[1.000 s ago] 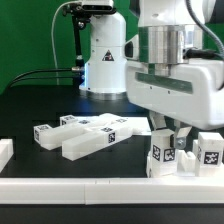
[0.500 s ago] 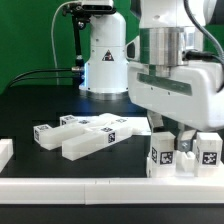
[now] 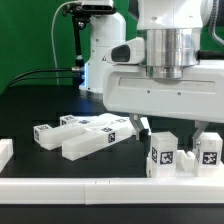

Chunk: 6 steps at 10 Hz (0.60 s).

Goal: Assemble chair

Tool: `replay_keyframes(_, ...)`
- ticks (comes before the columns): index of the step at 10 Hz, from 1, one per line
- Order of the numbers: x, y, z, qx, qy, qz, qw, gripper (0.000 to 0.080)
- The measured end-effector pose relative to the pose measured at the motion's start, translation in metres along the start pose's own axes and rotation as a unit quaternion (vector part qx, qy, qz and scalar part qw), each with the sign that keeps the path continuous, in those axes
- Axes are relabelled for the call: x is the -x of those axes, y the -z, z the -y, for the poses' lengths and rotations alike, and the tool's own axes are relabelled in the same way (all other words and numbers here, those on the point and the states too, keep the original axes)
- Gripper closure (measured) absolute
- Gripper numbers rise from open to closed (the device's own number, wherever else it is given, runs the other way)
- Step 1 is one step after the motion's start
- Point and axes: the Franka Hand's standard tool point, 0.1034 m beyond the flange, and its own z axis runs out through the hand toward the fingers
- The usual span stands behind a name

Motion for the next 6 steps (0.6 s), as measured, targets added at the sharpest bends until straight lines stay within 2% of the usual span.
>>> replay_keyframes(1,-0.0001,-0.0003,-0.0002,0.002,0.051,0.001,0.999,0.0151)
replay_keyframes(2,-0.0023,-0.0012,0.0010,0.013,0.151,0.000,0.988,0.0151)
replay_keyframes(4,-0.0030,-0.0018,0.0003,0.012,0.137,-0.004,0.990,0.0154)
replay_keyframes(6,-0.0029,-0.0019,0.0004,0.012,0.119,-0.004,0.993,0.0407)
